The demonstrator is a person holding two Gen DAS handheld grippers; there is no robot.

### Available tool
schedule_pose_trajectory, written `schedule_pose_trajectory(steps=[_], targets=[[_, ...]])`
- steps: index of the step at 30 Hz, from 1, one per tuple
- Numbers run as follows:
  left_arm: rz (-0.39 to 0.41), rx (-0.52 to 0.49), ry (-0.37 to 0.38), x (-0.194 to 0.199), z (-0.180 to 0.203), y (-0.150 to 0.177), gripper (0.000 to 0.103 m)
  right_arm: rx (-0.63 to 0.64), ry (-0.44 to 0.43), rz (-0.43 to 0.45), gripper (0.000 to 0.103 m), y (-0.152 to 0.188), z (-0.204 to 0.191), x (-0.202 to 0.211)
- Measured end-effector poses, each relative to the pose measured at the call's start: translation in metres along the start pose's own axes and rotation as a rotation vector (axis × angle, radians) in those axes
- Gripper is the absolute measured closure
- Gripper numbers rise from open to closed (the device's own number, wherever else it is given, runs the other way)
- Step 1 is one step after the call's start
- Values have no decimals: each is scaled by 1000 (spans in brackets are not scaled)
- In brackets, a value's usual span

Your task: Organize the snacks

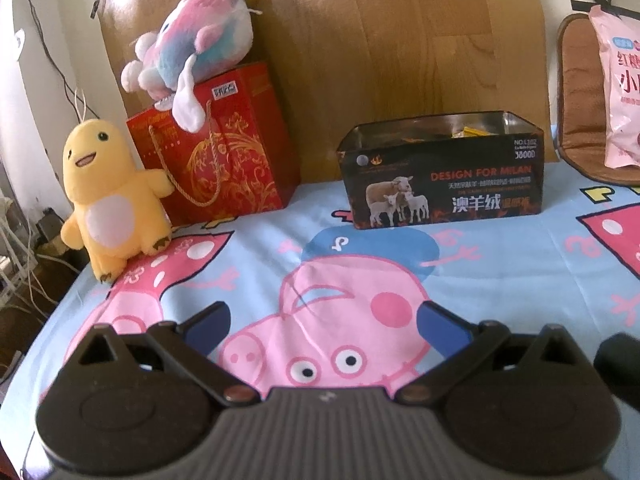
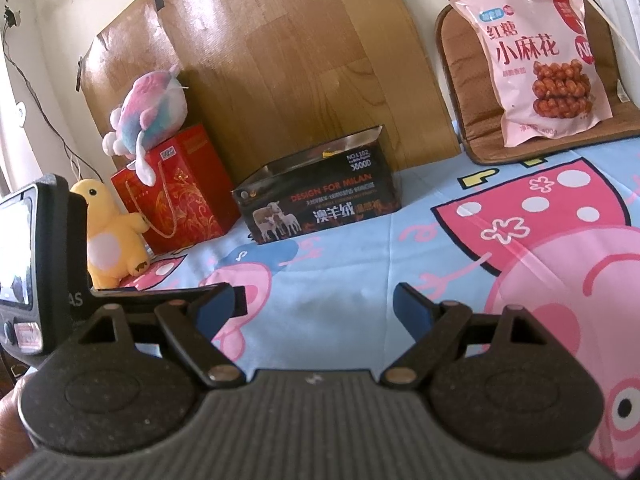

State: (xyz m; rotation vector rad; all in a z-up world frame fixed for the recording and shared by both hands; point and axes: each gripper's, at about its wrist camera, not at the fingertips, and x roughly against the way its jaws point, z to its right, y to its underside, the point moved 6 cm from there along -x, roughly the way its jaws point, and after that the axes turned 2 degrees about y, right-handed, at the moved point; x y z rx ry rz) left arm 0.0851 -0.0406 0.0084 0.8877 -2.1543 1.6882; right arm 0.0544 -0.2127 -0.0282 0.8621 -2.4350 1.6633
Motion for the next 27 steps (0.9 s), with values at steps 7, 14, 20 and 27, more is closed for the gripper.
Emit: schedule_pose_trajectory(steps=[7,14,20,27], targets=[[15,-25,-10,2,5,-1,0,-9,-2,3,14,0,2,1],[26,-38,-18,4,7,-1,0,-17,-2,6,14,-1,3,2],[35,-49,-20,6,7,-1,0,-25,-3,3,14,0,4,3],[36,-53,-18,7,6,1,0,-17,-10,-5,14,2,2,2]])
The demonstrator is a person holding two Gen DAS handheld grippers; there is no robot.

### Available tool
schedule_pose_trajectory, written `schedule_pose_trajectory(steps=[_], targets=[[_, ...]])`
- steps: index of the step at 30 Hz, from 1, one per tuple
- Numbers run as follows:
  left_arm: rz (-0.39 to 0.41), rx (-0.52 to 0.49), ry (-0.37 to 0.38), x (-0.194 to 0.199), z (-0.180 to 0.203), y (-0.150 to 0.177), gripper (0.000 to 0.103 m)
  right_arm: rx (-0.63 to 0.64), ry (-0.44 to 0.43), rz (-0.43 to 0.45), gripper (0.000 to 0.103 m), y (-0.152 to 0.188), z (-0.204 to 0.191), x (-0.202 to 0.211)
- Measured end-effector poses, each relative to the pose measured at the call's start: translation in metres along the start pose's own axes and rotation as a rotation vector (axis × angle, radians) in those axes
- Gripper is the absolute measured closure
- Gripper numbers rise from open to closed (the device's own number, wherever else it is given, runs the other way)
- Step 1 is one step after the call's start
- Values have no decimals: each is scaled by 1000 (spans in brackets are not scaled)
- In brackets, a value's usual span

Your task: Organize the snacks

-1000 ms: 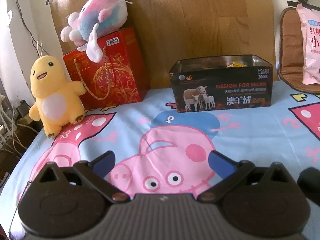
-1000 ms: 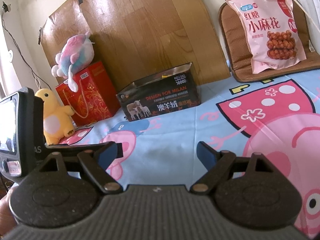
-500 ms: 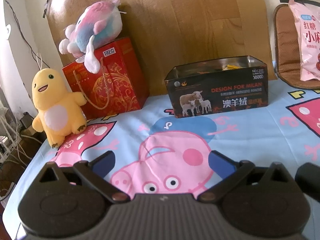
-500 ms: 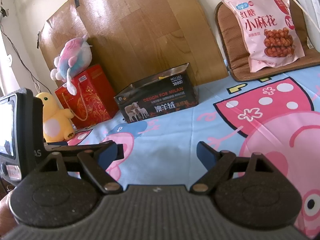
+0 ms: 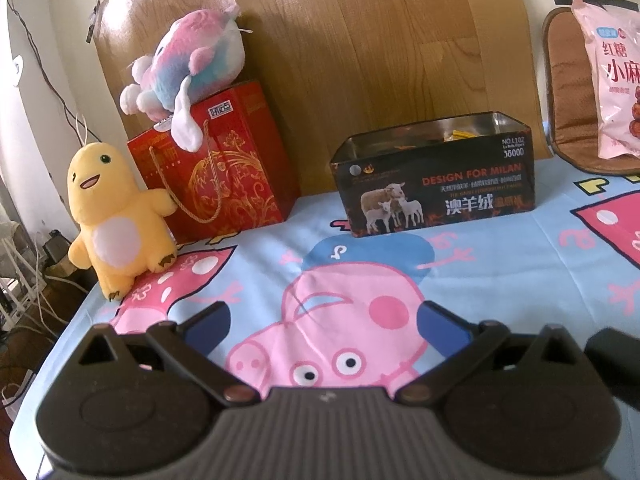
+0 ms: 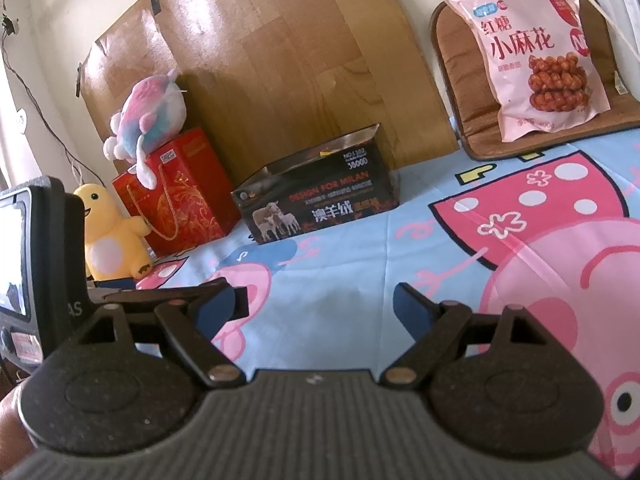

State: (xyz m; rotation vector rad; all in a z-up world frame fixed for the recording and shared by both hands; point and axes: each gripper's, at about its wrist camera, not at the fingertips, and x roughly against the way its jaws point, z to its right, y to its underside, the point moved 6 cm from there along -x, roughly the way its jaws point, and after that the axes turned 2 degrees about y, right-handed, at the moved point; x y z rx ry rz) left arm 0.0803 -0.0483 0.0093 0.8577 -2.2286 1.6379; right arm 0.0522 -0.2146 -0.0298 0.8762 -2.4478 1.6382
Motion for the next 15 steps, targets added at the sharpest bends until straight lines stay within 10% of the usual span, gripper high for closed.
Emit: schedule_pose_trajectory(steps=[15], targets=[[-13,12,5,-2,-4,3,0,-1,0,-5,14,2,0,-1]])
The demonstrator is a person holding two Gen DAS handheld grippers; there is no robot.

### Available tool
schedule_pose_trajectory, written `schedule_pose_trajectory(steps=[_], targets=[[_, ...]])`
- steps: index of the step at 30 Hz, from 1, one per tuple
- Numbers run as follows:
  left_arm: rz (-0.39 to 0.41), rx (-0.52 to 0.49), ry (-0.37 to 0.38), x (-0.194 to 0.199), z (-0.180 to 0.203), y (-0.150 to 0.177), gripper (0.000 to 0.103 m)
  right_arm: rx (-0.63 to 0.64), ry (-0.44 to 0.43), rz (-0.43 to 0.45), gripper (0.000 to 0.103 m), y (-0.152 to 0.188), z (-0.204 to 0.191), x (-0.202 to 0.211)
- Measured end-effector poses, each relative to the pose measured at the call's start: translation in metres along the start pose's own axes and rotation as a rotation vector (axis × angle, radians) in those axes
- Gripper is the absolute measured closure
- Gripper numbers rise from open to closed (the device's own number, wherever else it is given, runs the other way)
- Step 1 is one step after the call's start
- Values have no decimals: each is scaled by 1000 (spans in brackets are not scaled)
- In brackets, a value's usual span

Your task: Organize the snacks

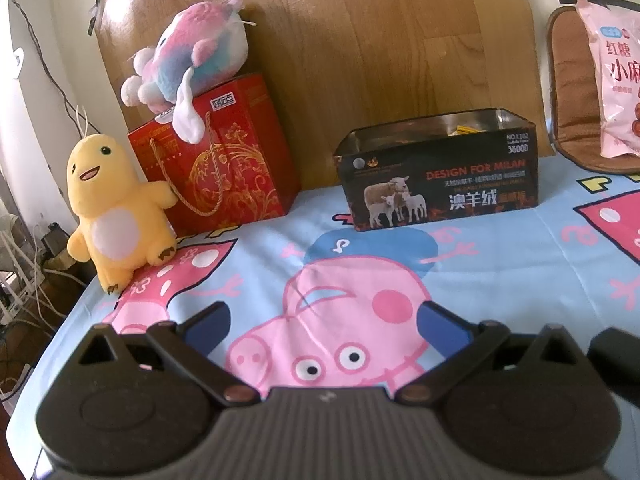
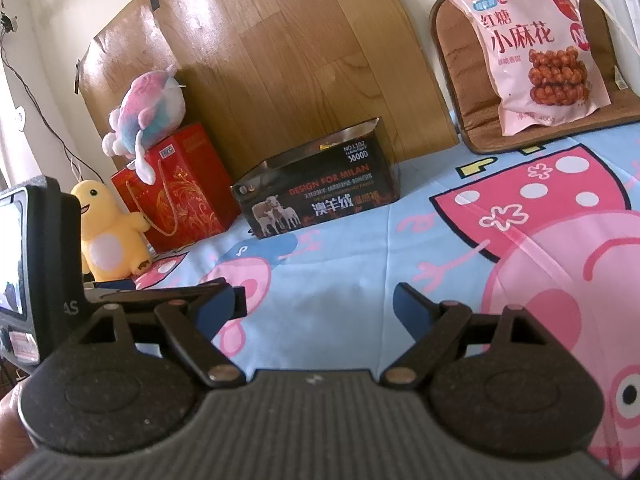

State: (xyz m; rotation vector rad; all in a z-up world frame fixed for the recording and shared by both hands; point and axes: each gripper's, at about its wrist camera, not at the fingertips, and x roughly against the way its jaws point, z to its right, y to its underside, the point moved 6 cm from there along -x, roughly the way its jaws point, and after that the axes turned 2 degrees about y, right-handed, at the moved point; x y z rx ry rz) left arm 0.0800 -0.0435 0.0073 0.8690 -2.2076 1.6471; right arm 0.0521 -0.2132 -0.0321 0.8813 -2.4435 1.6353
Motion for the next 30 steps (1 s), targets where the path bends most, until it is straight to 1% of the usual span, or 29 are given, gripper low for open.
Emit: schedule_pose_trajectory(steps=[13,30], targets=[[-9,1,-8,-4,-2,2,0,1,2,-2,14,0,0,-1],[-17,-21,-4,-5,9,4,0,-24,3,0,14,2,7,0]])
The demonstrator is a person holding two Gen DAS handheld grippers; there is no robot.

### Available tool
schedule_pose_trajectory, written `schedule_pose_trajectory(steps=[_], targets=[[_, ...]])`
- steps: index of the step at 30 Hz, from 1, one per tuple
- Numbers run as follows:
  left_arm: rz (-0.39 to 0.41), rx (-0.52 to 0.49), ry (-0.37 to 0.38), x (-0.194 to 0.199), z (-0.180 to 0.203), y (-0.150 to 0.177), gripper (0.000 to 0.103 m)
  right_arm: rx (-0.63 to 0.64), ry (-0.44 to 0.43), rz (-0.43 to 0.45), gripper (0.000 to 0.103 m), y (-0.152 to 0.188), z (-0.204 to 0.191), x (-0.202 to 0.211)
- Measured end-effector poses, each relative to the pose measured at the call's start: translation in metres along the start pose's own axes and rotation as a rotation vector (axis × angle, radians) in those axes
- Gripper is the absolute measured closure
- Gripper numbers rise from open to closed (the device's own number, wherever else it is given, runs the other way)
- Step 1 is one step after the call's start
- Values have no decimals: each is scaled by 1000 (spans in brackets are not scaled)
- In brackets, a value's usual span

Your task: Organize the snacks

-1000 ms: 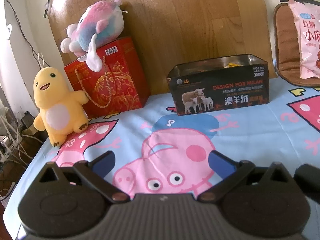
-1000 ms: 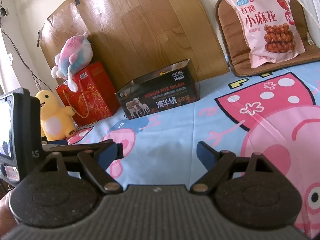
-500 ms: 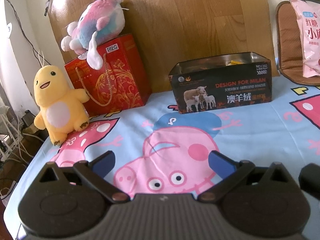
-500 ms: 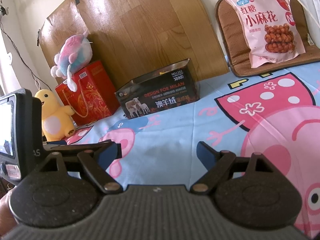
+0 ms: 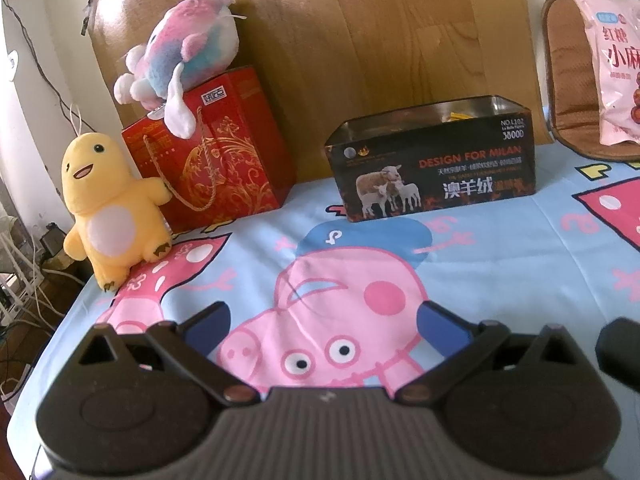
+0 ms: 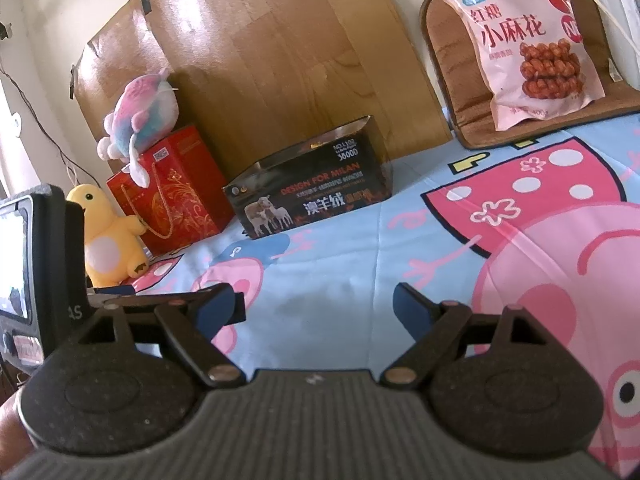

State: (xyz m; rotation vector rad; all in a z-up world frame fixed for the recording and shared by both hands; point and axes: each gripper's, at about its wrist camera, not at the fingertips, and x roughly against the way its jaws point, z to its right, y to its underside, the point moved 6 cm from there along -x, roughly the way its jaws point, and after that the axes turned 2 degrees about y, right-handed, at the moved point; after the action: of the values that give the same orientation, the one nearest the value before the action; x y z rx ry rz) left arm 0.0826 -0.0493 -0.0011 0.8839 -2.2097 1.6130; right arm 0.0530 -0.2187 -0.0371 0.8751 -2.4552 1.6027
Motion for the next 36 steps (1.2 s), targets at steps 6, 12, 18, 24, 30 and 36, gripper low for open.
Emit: schedule_pose_trajectory(steps=[6,12,18,24,30,36], targets=[[0,-2,1,0,1,-1,0,0,1,-2,14,0,0,0],[7,-9,-1,1,1,-6,0,6,-1,0,14,0,-1,-1],[9,-13,1,1,2,-8,0,2,-1,6,14,-4,0,-1],[-1,-12,4,-3,4,-6,0,-8,2,-7,14,-1,2,-3],[-4,-13,1,-4,4,-5,0,-14,1,-10,14,-1,3,-5],[-7,-15,4,-5,4,-5,0,-12,2,-15,14,-1,3,-6]])
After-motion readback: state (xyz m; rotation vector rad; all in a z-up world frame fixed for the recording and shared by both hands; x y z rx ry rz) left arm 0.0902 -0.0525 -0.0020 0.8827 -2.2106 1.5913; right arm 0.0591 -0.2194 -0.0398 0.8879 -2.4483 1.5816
